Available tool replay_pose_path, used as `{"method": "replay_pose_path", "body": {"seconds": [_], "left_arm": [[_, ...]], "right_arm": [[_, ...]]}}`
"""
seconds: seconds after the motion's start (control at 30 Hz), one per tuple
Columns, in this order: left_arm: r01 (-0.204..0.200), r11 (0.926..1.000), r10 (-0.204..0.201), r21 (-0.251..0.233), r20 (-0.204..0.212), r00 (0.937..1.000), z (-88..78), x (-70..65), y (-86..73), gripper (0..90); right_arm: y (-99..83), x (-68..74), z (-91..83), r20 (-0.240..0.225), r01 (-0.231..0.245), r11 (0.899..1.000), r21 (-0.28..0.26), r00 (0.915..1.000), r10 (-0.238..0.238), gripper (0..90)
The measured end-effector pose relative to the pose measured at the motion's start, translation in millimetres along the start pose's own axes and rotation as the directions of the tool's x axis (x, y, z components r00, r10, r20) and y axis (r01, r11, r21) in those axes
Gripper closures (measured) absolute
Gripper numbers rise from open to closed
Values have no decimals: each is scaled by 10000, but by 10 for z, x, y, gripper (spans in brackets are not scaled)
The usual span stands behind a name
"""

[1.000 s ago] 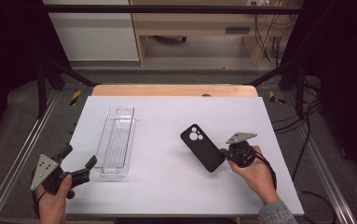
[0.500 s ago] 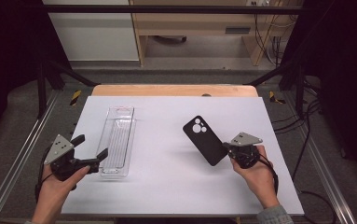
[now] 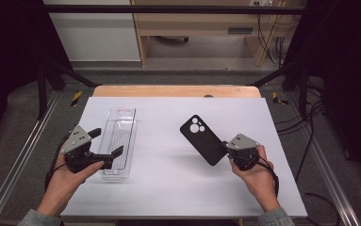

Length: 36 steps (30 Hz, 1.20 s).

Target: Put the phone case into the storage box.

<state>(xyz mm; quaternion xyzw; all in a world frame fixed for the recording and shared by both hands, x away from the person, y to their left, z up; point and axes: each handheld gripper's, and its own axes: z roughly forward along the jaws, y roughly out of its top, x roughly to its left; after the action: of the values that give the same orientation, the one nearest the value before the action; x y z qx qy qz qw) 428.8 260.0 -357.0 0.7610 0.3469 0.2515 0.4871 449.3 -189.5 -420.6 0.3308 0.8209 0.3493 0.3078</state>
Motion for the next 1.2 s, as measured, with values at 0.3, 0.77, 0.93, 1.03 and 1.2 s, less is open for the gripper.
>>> {"method": "replay_pose_path", "body": {"seconds": [0.3,0.77,0.93,1.03,1.2], "left_arm": [[-307,9995,306,41,230,9993,83,-69,152,15],[-965,9952,963,162,134,9953,235,-230,356,17],[-1179,9928,1177,192,98,9930,313,-339,426,22],[-1272,9915,1271,280,55,9919,365,-409,453,24],[-1476,9887,1475,266,53,9891,439,-502,480,25]], "right_arm": [[137,131,10,115,581,9983,23,9982,-581,893],[317,293,34,570,1145,9934,-111,9919,-1137,893],[348,349,49,631,1210,9926,-118,9908,-1200,892],[362,377,54,717,1229,9923,-134,9900,-1217,893],[387,434,64,883,1318,9912,-108,9875,-1303,893]]}}
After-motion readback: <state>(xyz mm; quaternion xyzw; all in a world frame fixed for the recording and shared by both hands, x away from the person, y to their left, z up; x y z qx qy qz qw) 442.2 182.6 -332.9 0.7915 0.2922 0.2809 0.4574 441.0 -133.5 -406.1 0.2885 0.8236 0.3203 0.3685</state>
